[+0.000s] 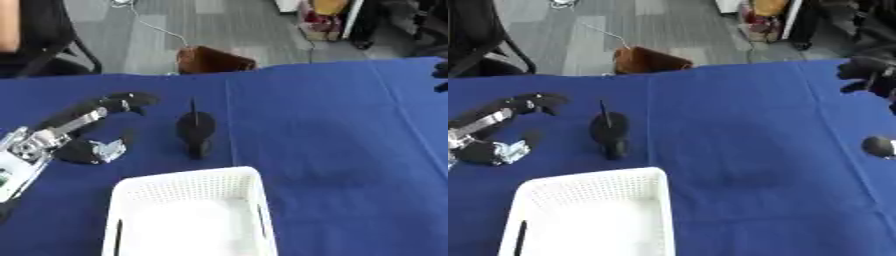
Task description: Pick up objects on the table and place them in the box.
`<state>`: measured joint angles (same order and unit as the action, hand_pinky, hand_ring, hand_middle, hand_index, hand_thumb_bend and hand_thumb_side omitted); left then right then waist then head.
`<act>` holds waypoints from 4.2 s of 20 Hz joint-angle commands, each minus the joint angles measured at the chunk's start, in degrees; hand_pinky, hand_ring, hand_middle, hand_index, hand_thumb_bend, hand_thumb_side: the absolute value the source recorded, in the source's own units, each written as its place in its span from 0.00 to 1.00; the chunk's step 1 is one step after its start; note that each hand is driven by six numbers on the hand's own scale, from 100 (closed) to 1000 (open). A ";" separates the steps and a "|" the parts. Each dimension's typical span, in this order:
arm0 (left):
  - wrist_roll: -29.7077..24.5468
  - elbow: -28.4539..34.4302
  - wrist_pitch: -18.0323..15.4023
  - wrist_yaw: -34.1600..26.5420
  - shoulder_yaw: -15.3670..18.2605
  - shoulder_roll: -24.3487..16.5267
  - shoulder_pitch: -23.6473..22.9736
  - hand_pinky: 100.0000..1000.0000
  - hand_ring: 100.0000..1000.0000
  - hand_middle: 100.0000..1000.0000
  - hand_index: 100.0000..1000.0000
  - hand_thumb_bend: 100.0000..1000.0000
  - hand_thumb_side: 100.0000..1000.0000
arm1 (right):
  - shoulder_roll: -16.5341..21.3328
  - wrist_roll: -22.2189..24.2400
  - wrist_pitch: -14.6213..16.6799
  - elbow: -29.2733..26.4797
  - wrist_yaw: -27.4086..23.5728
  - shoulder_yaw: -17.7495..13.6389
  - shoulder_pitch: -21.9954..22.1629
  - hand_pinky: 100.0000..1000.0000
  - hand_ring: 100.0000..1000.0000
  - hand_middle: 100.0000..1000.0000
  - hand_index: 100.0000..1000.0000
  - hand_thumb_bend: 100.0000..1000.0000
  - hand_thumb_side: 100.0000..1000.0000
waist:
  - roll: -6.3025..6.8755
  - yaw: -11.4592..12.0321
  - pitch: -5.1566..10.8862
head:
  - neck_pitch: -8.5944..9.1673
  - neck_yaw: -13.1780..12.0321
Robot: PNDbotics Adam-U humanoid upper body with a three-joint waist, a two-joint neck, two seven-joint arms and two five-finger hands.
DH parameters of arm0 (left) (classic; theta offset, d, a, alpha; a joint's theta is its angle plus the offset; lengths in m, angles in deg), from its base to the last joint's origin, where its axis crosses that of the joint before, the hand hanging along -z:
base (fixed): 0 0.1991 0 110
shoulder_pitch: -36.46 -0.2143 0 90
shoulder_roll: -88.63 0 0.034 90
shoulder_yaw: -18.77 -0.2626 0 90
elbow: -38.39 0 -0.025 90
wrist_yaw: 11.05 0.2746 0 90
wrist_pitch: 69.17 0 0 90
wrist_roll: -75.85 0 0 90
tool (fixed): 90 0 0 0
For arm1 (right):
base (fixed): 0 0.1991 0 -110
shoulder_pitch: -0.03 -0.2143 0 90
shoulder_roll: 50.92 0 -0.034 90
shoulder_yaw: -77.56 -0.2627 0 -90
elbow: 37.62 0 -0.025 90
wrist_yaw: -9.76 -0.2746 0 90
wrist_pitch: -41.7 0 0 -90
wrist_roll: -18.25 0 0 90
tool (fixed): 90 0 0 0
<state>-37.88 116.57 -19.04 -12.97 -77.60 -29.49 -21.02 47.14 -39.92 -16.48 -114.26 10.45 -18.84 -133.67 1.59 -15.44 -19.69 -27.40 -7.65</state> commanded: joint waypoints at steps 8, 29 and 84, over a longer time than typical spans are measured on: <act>-7.87 0.51 -8.39 0.52 1.18 -1.98 0.40 0.81 1.00 0.93 0.98 0.00 0.59 | 1.58 20.14 20.14 -1.69 -0.37 -0.66 0.05 0.71 0.82 0.80 0.93 0.83 0.64 | 0.53 -1.03 0.15 | 1.51 -0.38; -5.56 -7.93 -10.10 6.55 2.45 -2.67 2.02 0.83 1.00 0.93 0.98 0.00 0.63 | 1.10 20.14 20.14 -2.14 -0.09 -0.39 0.11 0.71 0.81 0.80 0.93 0.83 0.64 | 1.59 -3.01 -0.20 | 2.86 -2.32; -6.99 -8.57 -11.11 4.80 2.65 -4.07 4.97 0.80 1.00 0.85 0.96 0.00 0.66 | -1.43 20.14 20.14 -4.30 -0.67 0.55 -3.50 0.71 0.81 0.80 0.93 0.83 0.64 | 4.05 -12.33 -3.90 | 9.75 -8.45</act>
<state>-35.89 107.77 -21.06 -9.17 -75.10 -32.10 -16.20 44.06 -39.91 -16.47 -117.23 9.96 -17.78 -136.21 5.93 -27.75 -24.48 -18.36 -15.33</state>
